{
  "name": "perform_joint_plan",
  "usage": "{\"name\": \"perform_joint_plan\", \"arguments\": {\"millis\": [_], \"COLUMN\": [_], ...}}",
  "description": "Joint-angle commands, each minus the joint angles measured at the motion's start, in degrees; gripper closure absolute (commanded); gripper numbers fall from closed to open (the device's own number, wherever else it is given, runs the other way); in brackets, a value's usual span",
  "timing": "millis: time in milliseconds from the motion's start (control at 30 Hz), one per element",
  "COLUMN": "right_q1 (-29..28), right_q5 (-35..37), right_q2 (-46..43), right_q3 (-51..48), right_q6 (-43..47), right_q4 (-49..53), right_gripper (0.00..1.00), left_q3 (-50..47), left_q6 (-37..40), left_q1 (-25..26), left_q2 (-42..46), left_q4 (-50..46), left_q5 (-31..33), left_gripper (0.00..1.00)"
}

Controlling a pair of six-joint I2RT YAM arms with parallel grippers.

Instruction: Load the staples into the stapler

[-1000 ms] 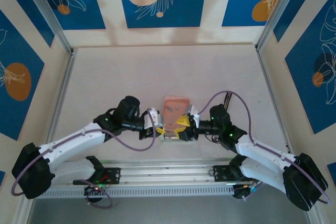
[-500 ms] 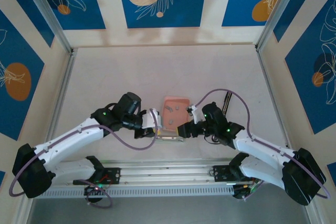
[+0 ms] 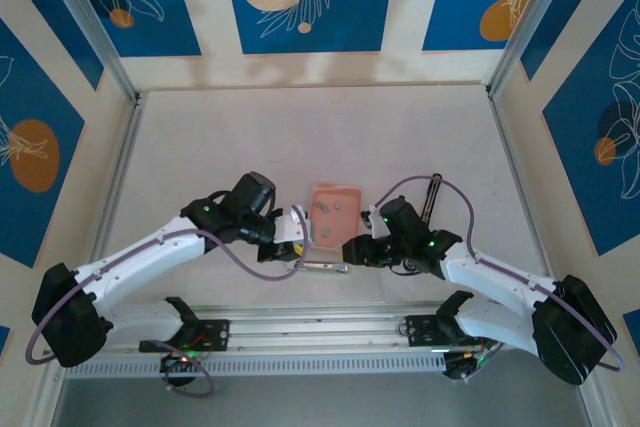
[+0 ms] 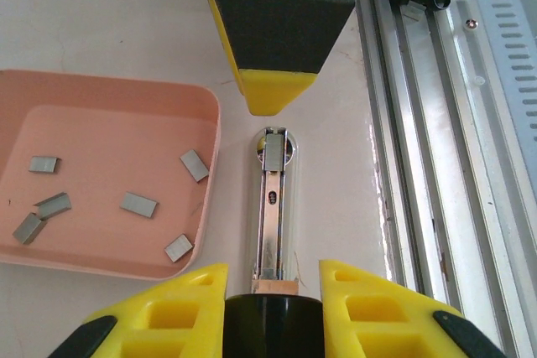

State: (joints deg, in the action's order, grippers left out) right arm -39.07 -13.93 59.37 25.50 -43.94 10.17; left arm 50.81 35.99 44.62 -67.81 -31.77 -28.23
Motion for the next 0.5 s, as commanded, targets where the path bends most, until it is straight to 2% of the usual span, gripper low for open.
{"name": "perform_joint_plan", "arguments": {"millis": [0, 467], "right_q1": [0.22, 0.04], "right_q5": [-2.15, -2.16], "right_q2": [1.45, 5.57], "right_q3": [-0.09, -2.25], "right_q6": [-2.63, -6.55], "right_q4": [0.58, -2.68], "right_gripper": [0.58, 0.68], "left_q3": [2.32, 3.34], "left_q6": [0.98, 0.28], "left_q1": [-0.32, 0.39], "left_q2": [-0.61, -2.17], "left_q4": [0.28, -0.12], "left_q5": [-1.92, -2.21], "left_gripper": [0.89, 0.88]}}
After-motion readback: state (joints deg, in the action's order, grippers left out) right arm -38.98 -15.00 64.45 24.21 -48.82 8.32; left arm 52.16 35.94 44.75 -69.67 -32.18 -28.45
